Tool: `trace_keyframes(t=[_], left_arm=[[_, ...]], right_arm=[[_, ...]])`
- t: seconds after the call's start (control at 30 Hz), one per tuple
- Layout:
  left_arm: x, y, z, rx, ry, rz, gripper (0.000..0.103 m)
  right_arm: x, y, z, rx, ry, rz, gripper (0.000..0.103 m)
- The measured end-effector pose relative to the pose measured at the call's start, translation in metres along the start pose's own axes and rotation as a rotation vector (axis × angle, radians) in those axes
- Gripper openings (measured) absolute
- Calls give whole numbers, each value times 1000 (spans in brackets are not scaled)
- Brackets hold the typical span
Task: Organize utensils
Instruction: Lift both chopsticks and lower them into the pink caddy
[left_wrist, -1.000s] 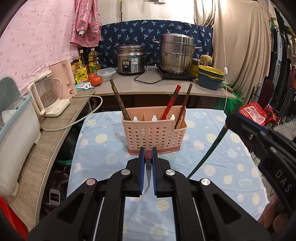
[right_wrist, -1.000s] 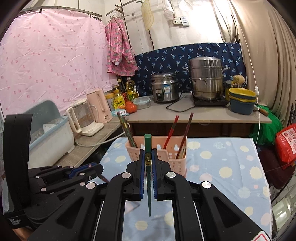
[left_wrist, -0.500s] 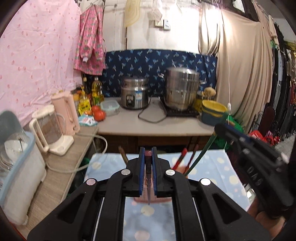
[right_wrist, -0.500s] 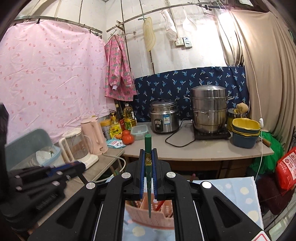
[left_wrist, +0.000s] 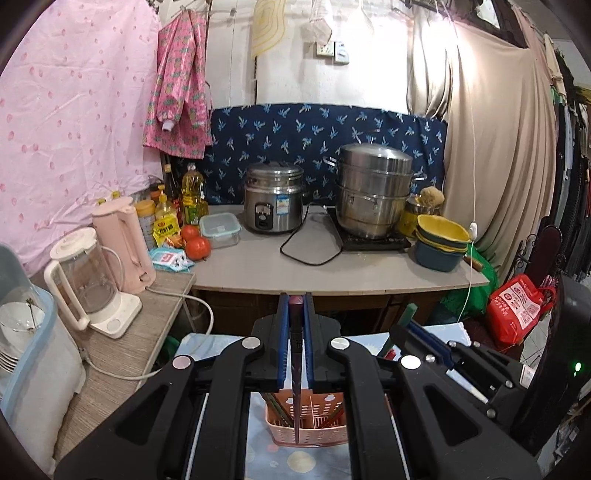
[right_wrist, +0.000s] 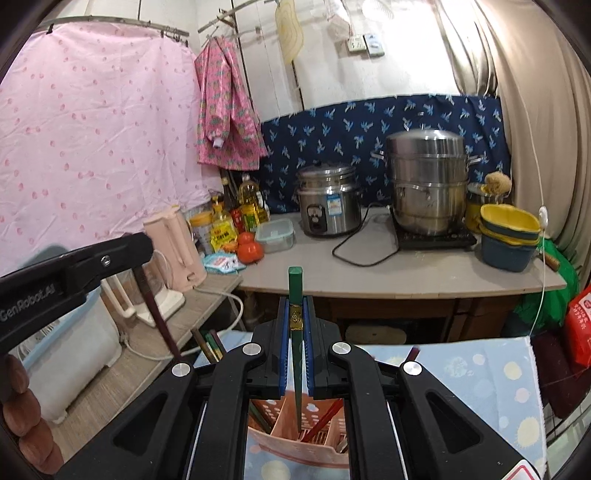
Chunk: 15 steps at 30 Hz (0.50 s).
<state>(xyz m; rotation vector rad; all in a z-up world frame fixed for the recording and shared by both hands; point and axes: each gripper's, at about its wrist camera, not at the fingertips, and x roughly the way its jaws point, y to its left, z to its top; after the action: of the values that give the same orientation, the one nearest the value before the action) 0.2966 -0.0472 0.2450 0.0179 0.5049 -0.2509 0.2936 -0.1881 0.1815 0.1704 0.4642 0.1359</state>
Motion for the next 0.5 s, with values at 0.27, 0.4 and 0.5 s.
trace_keyframes(t=[0.27, 0.4, 0.5], left_arm=[[2, 6, 9, -11, -21, -3, 7], [-1, 6, 20, -7, -42, -4, 7], [6, 4, 18, -9, -33, -6, 7]], right_arm=[[20, -2, -18, -5, 43, 6, 7], [20, -4, -15, -2, 36, 6, 7], [22, -4, -16, -4, 40, 1, 7]])
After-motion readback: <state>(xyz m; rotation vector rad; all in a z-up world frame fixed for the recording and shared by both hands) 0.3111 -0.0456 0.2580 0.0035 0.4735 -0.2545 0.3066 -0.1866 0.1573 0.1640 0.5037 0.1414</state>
